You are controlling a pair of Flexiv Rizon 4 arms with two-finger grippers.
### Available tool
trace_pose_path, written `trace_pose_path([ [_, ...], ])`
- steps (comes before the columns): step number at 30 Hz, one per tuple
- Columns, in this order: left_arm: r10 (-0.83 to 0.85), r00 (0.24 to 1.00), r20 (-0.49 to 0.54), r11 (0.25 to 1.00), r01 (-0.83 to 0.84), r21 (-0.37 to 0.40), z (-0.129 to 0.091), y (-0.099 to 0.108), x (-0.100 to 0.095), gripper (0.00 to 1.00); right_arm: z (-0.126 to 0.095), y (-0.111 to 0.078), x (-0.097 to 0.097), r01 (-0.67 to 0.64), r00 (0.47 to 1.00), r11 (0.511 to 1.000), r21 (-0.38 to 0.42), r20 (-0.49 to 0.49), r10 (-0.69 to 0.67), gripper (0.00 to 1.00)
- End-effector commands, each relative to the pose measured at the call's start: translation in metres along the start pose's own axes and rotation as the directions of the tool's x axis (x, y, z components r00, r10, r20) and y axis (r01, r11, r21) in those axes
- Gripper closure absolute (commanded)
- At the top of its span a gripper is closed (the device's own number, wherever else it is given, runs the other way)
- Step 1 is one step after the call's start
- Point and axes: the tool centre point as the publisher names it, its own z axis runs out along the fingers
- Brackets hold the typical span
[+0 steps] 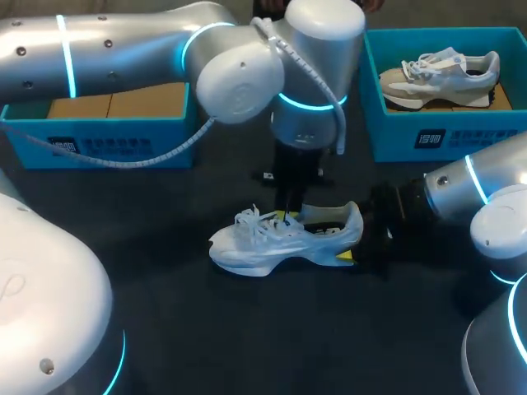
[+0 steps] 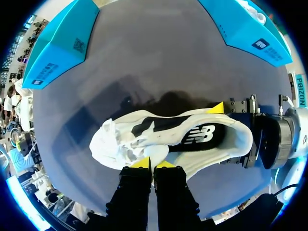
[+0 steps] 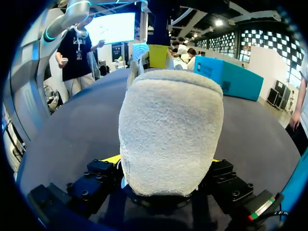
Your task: Take the shoe out of the shoebox, open the shoe tongue, remove and reinsert the insole, then place the shoe into the shoebox
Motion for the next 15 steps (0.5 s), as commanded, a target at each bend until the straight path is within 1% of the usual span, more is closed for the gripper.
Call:
trace_pose_path([
  [1, -0.007, 0.994, -0.112, 1.000, 0.009, 0.016, -0.007, 0.008, -0.020, 1.00, 0.007, -0.001, 0.000, 0.000, 1.000, 1.000, 0.002, -0.002, 0.000, 1.00],
  [5, -0.013, 0.990, -0.144, 0.999, 0.017, 0.028, -0.015, 0.013, -0.030, 1.00, 0.007, -0.001, 0.000, 0.000, 1.000, 1.000, 0.002, -0.002, 0.000, 1.00],
  [8, -0.032, 0.990, -0.141, 0.998, 0.038, 0.041, -0.018, 0.014, -0.037, 1.00, 0.007, -0.001, 0.000, 0.000, 1.000, 1.000, 0.002, -0.002, 0.000, 1.00],
  [15, -0.096, 0.987, -0.131, 0.994, 0.103, 0.046, -0.017, 0.013, -0.058, 1.00, 0.007, -0.001, 0.000, 0.000, 1.000, 1.000, 0.002, -0.002, 0.000, 1.00],
])
